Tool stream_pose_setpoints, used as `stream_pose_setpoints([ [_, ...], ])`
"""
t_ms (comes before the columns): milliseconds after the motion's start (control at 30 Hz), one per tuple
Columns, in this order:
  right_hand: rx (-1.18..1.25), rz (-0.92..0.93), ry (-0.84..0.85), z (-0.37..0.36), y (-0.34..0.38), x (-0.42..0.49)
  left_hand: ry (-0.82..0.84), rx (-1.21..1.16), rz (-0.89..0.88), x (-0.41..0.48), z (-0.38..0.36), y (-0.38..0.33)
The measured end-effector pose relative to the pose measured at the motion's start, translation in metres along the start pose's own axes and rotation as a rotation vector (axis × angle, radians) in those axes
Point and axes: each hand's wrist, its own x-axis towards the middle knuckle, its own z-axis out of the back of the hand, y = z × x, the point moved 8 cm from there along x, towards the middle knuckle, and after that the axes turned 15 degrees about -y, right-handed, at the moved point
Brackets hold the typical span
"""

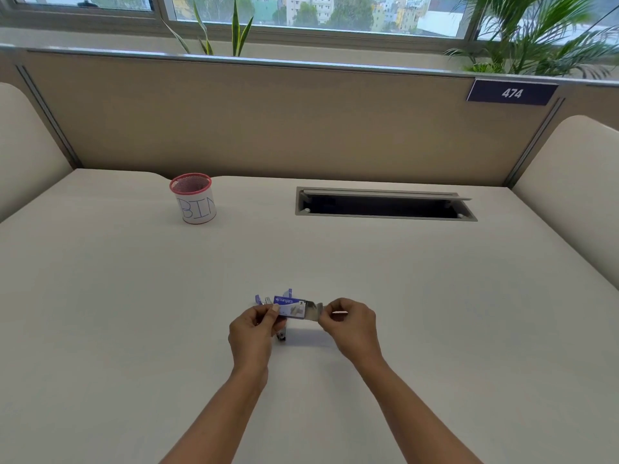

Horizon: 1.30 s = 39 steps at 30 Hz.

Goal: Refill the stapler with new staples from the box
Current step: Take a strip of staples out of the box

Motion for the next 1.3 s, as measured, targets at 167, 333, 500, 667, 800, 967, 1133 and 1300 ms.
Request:
stream_pose_setpoints([
  [167, 0.362, -0.256, 0.012, 0.004, -0.013, 0.001, -0.015, -0.026, 0.032, 0.004, 0.001, 0.003],
  [333, 0.642, -0.472, 0.031, -0.001, -0.022, -0.001, -0.014, -0.063, 0.062, 0.003, 0.001, 0.004],
  [500, 0.807, -0.621, 0.151, -0.014, -0.025, -0.010, -0.015, -0.097, 0.094, 0.002, 0.002, 0.004],
  [667, 0.738, -0.532, 0.258, -0.019, -0.016, -0.015, -0.016, -0.109, 0.102, -0.001, 0.001, 0.002],
  [800, 0.448, -0.228, 0.291, -0.018, -0.007, -0.013, -0.021, -0.094, 0.100, -0.001, 0.002, 0.002],
  [967, 0.259, -0.053, 0.216, -0.015, -0.004, -0.010, -0.024, -0.078, 0.095, -0.002, 0.004, 0.002],
  [1133, 0.184, 0.046, 0.152, -0.011, 0.002, -0.009, -0.023, -0.071, 0.092, -0.003, 0.004, 0.002],
  [1300, 0.179, 0.098, 0.087, -0.006, 0.010, -0.008, -0.012, -0.064, 0.090, -0.006, 0.002, 0.000],
])
